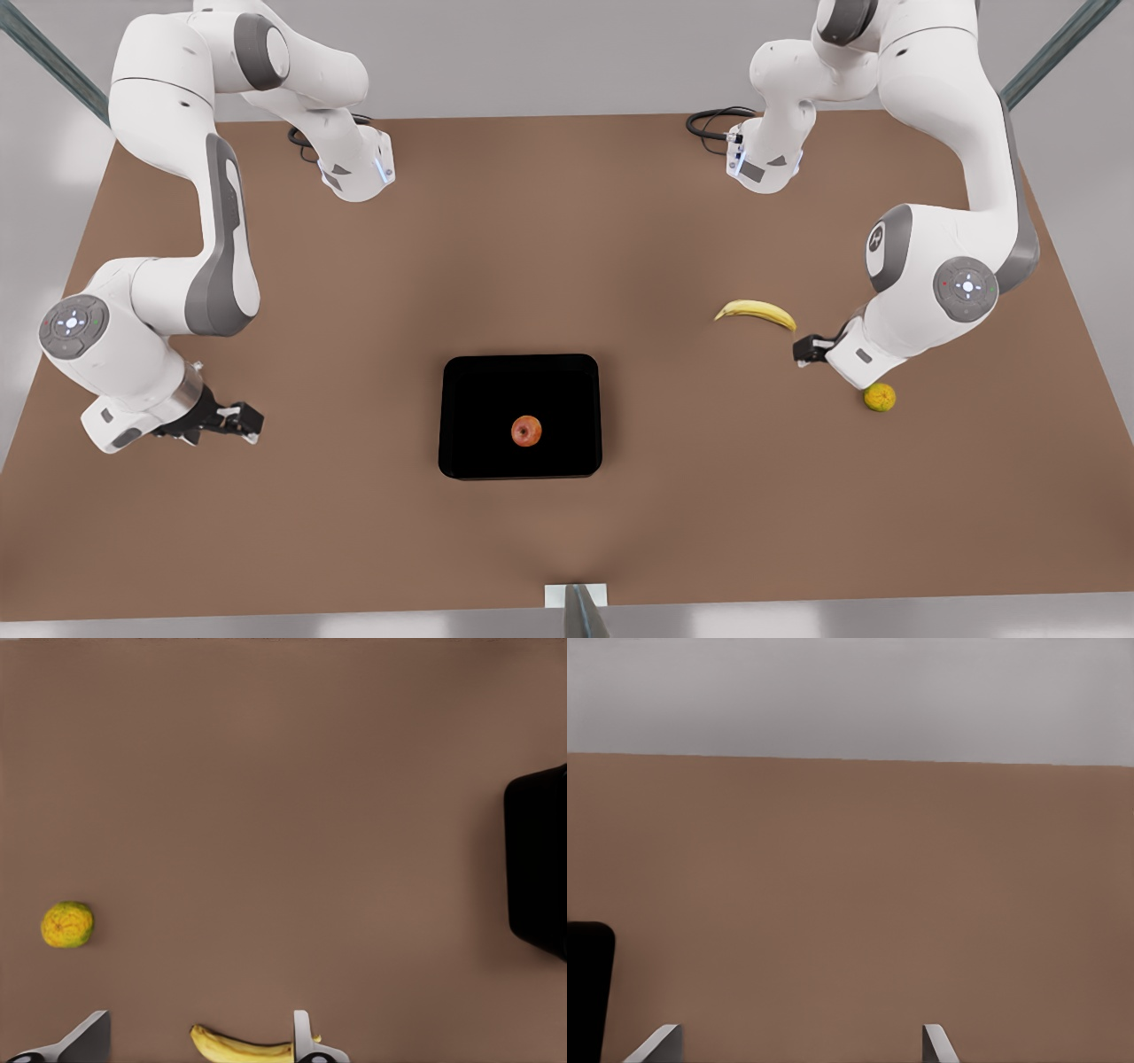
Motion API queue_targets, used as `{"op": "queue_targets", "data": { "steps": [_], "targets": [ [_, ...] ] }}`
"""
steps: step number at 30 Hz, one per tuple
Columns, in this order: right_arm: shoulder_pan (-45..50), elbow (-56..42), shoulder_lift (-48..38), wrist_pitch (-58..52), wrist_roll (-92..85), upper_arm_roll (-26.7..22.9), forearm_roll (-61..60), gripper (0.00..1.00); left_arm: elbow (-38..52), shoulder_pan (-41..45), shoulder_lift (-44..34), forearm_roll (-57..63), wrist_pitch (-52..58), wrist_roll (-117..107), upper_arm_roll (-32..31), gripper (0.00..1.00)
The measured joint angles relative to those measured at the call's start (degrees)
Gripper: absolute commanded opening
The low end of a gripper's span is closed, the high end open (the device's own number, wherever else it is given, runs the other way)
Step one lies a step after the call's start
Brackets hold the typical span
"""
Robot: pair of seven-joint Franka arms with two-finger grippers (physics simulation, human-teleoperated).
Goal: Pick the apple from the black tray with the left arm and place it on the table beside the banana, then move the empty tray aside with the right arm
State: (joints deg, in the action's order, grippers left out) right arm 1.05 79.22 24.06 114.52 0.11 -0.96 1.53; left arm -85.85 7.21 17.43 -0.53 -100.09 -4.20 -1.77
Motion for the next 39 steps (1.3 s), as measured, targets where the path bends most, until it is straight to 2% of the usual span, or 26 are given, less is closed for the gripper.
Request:
{"op": "queue_targets", "data": {
  "steps": [4, 11, 14, 20, 25, 39],
  "targets": [
    [0.07, 0.00, 0.01, 1.46, 1.08, 0.05, 0.25, 1.00, 2.91, 1.89, 2.63, -0.88, -0.71, -0.47, -0.77, 1.00],
    [0.17, 0.05, -0.03, 2.32, 2.51, 0.17, 0.41, 1.00, 4.95, 21.94, 10.79, 1.77, -6.71, -8.01, -2.48, 1.00],
    [0.18, 0.08, -0.08, 1.34, 2.97, 0.17, 0.46, 1.00, 7.02, 26.30, 15.90, 2.11, -11.32, -13.23, -3.46, 1.00],
    [0.27, 0.09, -0.08, 0.11, 3.71, 0.18, 0.60, 1.00, 26.68, 32.13, 37.08, 5.82, -20.81, -24.69, -3.23, 1.00],
    [0.27, 0.09, -0.08, -0.29, 4.16, 0.17, 0.63, 1.00, 34.93, 34.31, 46.35, 9.77, -27.88, -31.91, -1.69, 1.00],
    [0.27, 0.09, -0.08, -0.57, 4.92, 0.17, 0.71, 1.00, 37.35, 36.65, 52.75, 12.16, -38.68, -44.13, 0.64, 1.00]
  ]
}}
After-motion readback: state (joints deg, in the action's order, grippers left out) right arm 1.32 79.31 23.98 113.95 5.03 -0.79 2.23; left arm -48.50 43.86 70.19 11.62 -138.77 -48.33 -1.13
